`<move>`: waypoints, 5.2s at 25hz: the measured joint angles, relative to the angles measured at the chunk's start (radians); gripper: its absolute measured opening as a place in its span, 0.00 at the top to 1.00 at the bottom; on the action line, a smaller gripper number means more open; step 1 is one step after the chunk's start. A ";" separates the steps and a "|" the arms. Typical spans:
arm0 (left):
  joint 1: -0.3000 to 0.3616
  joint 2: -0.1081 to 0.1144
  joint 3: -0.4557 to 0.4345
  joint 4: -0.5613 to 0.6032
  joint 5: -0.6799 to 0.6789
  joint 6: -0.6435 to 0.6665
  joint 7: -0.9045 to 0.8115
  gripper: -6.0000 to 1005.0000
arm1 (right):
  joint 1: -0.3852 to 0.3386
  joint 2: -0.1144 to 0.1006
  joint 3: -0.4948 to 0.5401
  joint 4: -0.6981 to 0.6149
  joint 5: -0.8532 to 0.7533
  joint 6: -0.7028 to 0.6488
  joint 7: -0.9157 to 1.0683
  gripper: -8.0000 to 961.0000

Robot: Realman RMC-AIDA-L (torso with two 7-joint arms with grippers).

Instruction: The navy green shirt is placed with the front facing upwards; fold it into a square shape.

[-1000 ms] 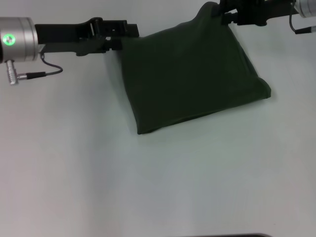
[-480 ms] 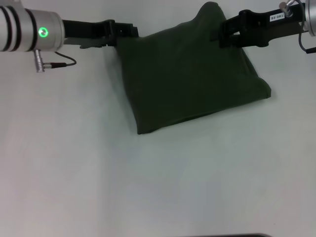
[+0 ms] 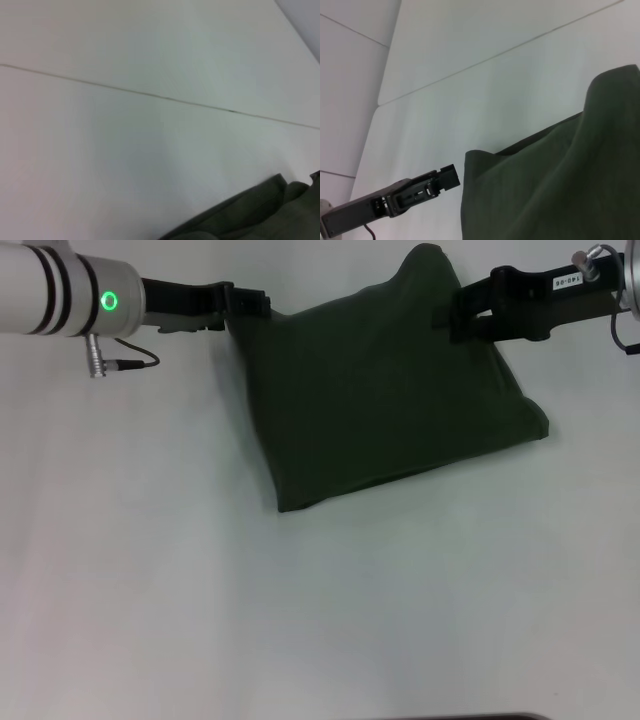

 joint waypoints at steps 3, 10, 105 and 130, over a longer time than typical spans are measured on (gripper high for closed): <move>-0.025 0.000 0.005 0.039 0.009 -0.009 -0.001 0.26 | -0.004 0.000 0.001 0.001 0.000 0.002 0.000 0.57; -0.050 -0.008 0.009 0.069 0.052 -0.037 -0.028 0.26 | -0.007 0.000 0.022 -0.002 0.000 -0.002 0.005 0.57; 0.137 0.029 -0.138 -0.200 0.002 0.176 -0.088 0.57 | -0.009 -0.009 0.054 0.011 0.000 0.013 0.029 0.58; 0.060 -0.001 -0.061 -0.086 0.114 -0.098 -0.045 0.16 | -0.022 -0.016 0.058 0.012 -0.001 0.018 0.049 0.58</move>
